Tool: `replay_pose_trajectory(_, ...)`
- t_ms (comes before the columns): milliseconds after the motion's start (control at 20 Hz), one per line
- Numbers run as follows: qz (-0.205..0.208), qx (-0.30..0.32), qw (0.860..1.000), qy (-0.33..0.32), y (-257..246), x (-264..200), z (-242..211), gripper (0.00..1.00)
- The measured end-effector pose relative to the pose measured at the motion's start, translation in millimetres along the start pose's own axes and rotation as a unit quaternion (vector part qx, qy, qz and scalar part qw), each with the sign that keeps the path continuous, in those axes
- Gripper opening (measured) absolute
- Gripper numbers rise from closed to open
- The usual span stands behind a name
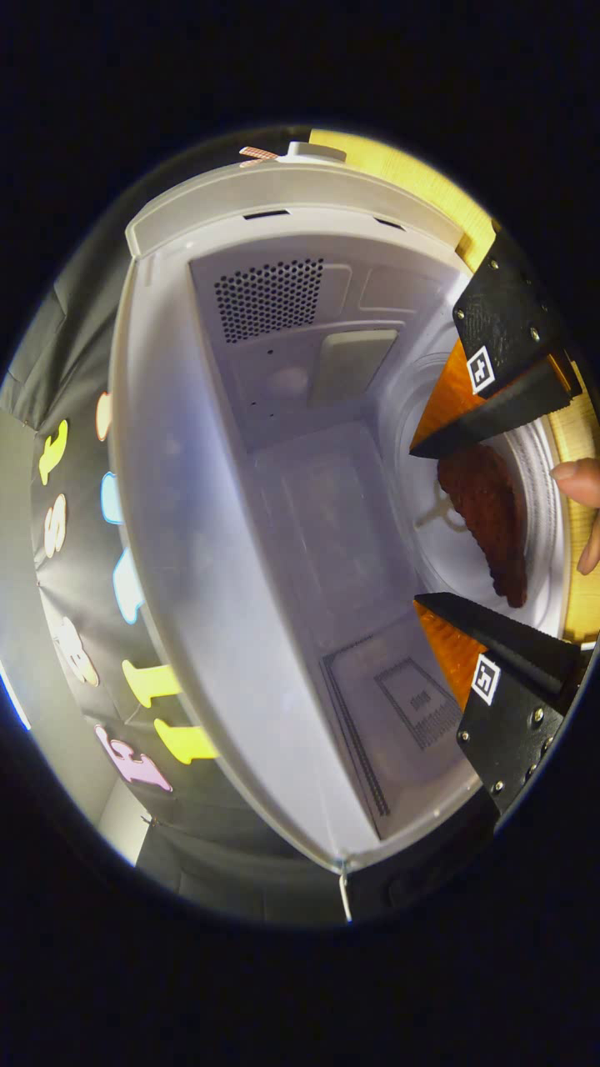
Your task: Open the microwave, put the food inside, and close the microwave door.
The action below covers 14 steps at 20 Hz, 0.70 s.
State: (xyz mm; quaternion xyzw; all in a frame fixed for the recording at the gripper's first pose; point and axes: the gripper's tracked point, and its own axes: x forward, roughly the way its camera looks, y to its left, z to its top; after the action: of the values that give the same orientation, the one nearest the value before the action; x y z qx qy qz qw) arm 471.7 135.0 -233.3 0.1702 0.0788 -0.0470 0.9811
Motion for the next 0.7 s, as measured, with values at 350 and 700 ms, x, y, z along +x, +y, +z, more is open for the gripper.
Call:
replay_pose_trajectory(350,0.062,0.024,0.998,0.024,7,-83,21,0.98)
replay_pose_trajectory(700,0.141,0.023,0.989,0.034,12,-182,37,0.98)
